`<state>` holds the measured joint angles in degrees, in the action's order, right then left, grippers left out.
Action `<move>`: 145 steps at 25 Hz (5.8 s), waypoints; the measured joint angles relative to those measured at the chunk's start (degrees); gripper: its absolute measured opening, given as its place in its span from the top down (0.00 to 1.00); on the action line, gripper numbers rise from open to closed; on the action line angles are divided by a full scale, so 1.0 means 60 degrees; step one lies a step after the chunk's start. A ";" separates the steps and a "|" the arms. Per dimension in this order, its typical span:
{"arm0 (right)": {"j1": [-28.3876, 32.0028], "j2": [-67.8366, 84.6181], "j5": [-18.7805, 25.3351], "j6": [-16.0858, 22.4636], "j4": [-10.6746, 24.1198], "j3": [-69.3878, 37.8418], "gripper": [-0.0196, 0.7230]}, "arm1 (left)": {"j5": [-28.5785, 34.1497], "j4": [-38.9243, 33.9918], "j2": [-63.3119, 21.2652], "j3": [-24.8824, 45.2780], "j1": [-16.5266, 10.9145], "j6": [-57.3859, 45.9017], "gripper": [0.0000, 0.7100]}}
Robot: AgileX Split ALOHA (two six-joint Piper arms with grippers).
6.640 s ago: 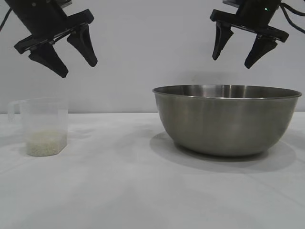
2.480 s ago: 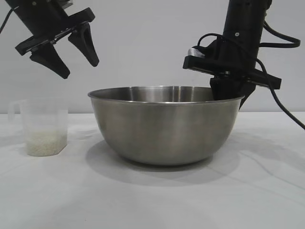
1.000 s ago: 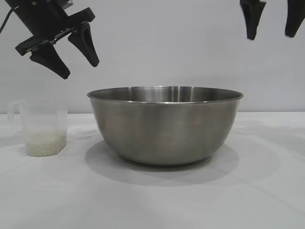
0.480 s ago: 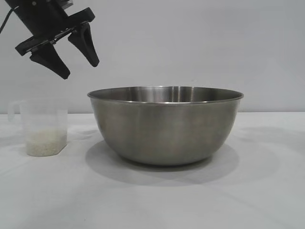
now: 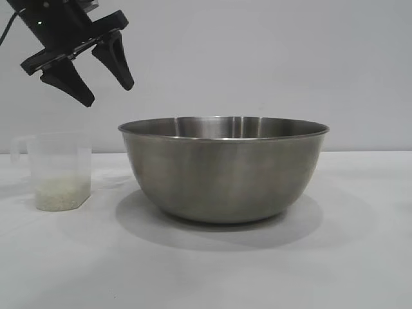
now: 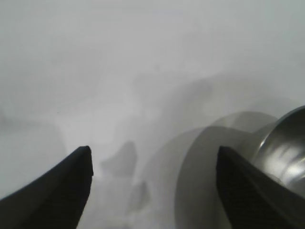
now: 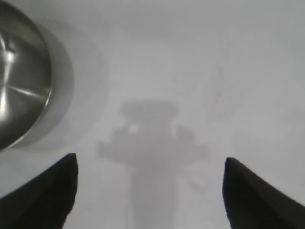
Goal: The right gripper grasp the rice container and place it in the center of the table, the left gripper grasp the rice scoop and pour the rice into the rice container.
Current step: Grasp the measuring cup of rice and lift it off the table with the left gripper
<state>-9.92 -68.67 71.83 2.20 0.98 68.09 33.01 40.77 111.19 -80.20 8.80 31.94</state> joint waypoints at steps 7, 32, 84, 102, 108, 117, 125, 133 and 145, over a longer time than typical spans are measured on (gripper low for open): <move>0.0000 0.3509 -0.0049 0.0269 0.0000 -0.3019 0.25 | 0.0000 0.0000 0.0000 0.0000 0.0000 0.0014 0.32; 0.0000 1.1342 -0.1107 0.0022 0.0000 -0.6677 0.25 | 0.0000 0.0000 0.0000 0.0000 0.0000 0.0019 0.32; 0.0000 1.1608 -0.1085 -0.0195 -0.0103 -0.6677 0.25 | 0.0514 -0.4071 -0.6427 0.6051 0.0000 -0.3306 0.40; 0.0000 1.1608 -0.1085 -0.0195 -0.0119 -0.6677 0.25 | -0.6983 -0.2837 -0.8355 1.1359 0.0000 -0.3306 0.40; 0.0000 1.1608 -0.1085 -0.0201 -0.0119 -0.6677 0.25 | -0.8748 -0.4292 -0.8395 1.2310 0.0000 -0.4444 0.40; 0.0000 1.1608 -0.1085 -0.0201 -0.0119 -0.6677 0.25 | -1.2365 -0.7164 -0.8435 1.3519 0.0000 -0.6364 0.40; 0.0000 1.1608 -0.1085 -0.0217 -0.0124 -0.6677 0.25 | -1.3185 -0.7225 -0.8077 1.3519 0.0000 -0.6540 0.40; 0.0000 1.1608 -0.1085 -0.0217 -0.0140 -0.6677 0.25 | -1.6105 -0.7703 -0.4676 1.3519 0.0000 -0.6784 0.40; 0.0000 1.1608 -0.1085 -0.0217 -0.0140 -0.6677 0.25 | -1.6358 -0.7892 -0.1135 1.2573 0.0000 -0.7054 0.40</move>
<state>-9.92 0.98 65.32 0.90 0.13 28.03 -65.14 -6.58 104.37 -4.77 8.80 -10.38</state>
